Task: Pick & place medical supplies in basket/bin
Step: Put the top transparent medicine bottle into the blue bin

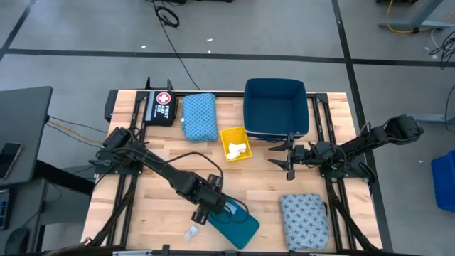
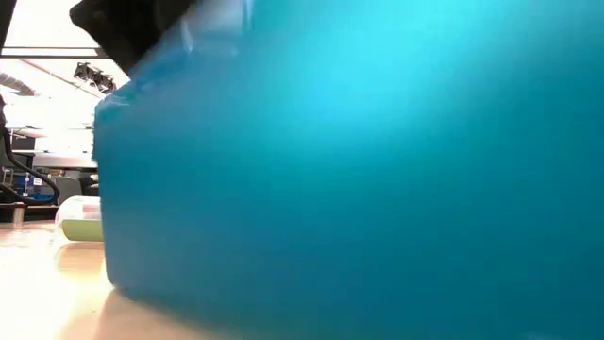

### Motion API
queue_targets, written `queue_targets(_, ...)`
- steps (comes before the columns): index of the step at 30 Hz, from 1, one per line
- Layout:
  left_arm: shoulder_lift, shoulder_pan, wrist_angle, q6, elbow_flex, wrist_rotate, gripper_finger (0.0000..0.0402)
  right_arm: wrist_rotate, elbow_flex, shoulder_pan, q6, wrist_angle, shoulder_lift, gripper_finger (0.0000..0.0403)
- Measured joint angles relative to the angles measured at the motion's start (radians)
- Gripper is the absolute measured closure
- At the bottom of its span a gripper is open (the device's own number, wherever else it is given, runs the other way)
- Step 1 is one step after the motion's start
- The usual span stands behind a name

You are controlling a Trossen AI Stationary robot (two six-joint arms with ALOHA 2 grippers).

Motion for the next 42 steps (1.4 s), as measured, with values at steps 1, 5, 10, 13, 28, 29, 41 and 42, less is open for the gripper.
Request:
queue_targets(1, -0.002, -0.003, -0.040, -0.036, -0.002, -0.015, 0.0165, 0.000, 0.000, 0.000, 0.000, 0.002, 0.000, 0.0195)
queue_targets(5, -0.002, -0.009, -0.131, -0.132, -0.004, -0.042, 0.0161, 0.000, 0.000, 0.000, 0.000, 0.006, 0.000, 0.0195)
queue_targets(10, -0.002, -0.015, -0.135, -0.154, -0.004, -0.062, 0.0161, 0.000, 0.000, 0.000, 0.000, 0.000, 0.000, 0.0195)
queue_targets(13, -0.002, -0.016, -0.104, -0.153, -0.004, -0.061, 0.0161, 0.000, 0.000, 0.000, 0.000, 0.000, 0.000, 0.0195)
queue_targets(28, -0.127, -0.043, 0.002, -0.157, -0.002, -0.078, 0.0161, 0.000, 0.000, 0.000, 0.002, 0.008, 0.000, 0.0195)
queue_targets(29, -0.140, -0.042, -0.001, -0.166, -0.007, -0.094, 0.0161, 0.000, 0.000, 0.000, 0.004, 0.006, 0.000, 0.0195)
queue_targets(41, -0.287, -0.046, 0.589, -0.139, -0.351, -0.124, 0.0165, -0.001, 0.000, 0.000, 0.004, -0.012, 0.000, 0.0195)
queue_targets(42, -0.302, -0.041, 0.643, -0.133, -0.388, -0.125, 0.0166, -0.001, 0.000, 0.000, 0.004, -0.012, 0.000, 0.0195)
